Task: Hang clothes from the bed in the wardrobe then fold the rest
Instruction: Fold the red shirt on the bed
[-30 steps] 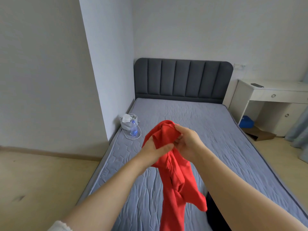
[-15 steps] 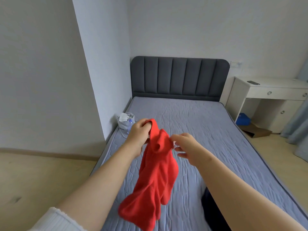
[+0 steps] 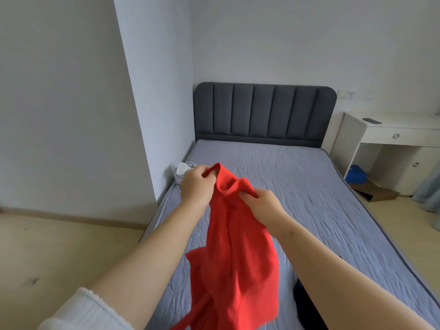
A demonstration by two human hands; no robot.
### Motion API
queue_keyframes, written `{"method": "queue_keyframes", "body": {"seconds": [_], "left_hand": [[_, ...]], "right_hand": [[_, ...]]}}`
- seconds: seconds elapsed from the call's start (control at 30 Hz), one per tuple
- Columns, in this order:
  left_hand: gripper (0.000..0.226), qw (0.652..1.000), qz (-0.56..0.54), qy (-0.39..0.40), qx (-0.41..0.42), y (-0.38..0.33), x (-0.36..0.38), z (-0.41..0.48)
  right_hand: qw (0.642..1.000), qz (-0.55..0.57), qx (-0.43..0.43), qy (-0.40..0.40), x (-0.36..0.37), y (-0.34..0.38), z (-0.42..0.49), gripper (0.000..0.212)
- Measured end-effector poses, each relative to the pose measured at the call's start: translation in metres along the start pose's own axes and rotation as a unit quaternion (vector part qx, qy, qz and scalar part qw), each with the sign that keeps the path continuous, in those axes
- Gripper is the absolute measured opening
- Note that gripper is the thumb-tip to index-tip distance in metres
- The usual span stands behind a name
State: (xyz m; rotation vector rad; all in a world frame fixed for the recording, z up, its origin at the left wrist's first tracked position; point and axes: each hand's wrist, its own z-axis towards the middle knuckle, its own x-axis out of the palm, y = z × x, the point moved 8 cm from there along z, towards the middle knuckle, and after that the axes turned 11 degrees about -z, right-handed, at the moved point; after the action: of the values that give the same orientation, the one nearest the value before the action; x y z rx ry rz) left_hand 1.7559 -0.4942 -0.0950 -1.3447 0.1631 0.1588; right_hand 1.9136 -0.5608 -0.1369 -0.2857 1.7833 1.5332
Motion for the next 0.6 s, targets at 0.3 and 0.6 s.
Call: {"method": "queue_keyframes", "body": {"seconds": [0.3,0.6], "left_hand": [[0.046,0.949,-0.112,0.28,-0.09,0.022,0.043,-0.041],[0.039,0.955,-0.062,0.283,-0.056,0.027,0.043,-0.036]], "right_hand": [[0.918,0.359,0.158,0.061,0.014,-0.001,-0.008,0.013],[0.941,0.289,0.149,0.099,0.011,-0.006,-0.01,0.007]]}}
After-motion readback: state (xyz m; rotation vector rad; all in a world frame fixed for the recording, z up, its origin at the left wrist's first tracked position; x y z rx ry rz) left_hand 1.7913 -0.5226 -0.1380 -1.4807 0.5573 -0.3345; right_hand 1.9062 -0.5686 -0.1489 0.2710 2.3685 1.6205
